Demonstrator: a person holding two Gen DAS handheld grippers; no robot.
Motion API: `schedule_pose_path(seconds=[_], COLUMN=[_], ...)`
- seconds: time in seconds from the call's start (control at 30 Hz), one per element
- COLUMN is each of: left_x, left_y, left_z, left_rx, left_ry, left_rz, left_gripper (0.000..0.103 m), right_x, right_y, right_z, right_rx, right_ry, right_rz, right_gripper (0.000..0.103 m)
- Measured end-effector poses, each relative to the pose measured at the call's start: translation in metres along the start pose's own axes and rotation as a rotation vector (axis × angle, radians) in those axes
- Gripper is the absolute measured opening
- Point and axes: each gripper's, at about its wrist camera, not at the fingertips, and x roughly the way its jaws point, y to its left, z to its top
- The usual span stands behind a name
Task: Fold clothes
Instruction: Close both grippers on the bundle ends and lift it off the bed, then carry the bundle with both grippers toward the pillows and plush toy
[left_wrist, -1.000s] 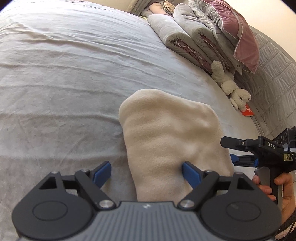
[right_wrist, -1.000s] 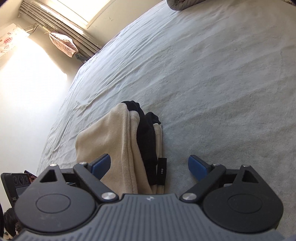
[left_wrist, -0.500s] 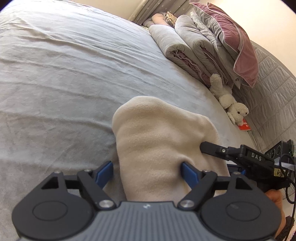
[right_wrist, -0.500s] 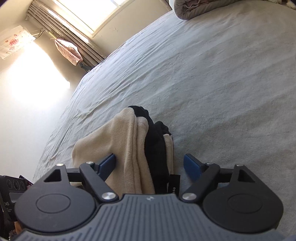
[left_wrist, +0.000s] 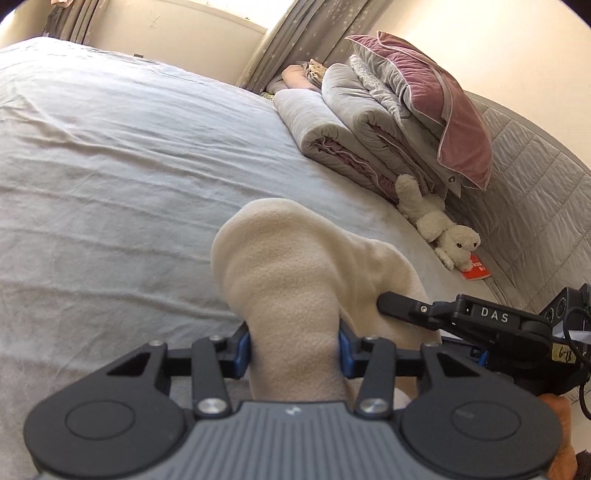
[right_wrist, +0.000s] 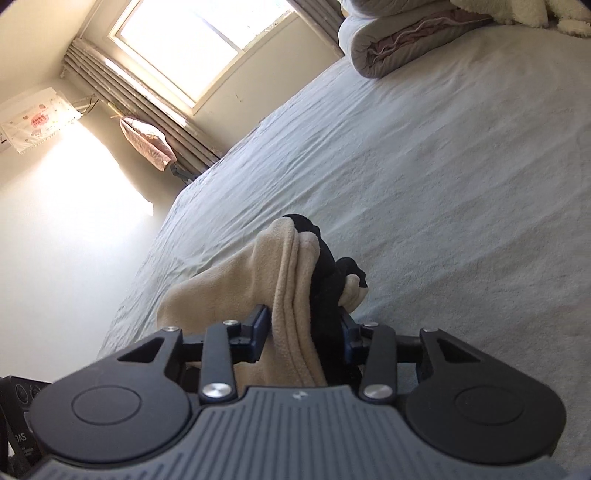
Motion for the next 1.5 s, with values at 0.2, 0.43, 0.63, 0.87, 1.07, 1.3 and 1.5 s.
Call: schedule_pose_path(seconds=[0.2, 0.43, 0.63, 0.87, 1.07, 1.3, 1.5], left_x=[0.003, 0.033, 0.076, 0.135, 0.195, 0.273, 0.321], left_y=[-0.046, -0.112, -0.183, -0.286, -0.374, -0.442, -0.478], left_z=[0.012, 0.014, 0.010, 0.002, -0.008, -0.019, -0.026], left_rx=[0.070, 0.140, 0.194, 0.315, 0.455, 0.576, 0.680], left_ry=[-0.010, 0.025, 0.076, 0.164, 0.262, 0.376, 0.388], left_rz=[-0.047, -0.155, -0.265, -0.423, -0.570, -0.665, -0.677], left_gripper=[0.045, 0.045, 0.044, 0.044, 0.044, 0.044, 0.044], right_x=[-0.048, -0.104, -0.164, -0.243, -0.284, -0.295, -0.279], right_y=[-0.004, -0.029, -0.064, -0.111, -0.155, -0.209, -0.239], right_z=[0.014, 0.030, 0.044, 0.052, 0.056, 0.060, 0.064], right_rx=[-0.006, 0.034, 0.085, 0.159, 0.241, 0.370, 0.428], right_ry=[-0.104, -0.236, -0.371, -0.558, -0.716, -0.853, -0.918], right_rz=[-0.020, -0.094, -0.196, -0.361, -0.529, -0.686, -0.785], right_gripper=[0.042, 0.042, 0.042, 0.042, 0.042, 0.042, 0.042])
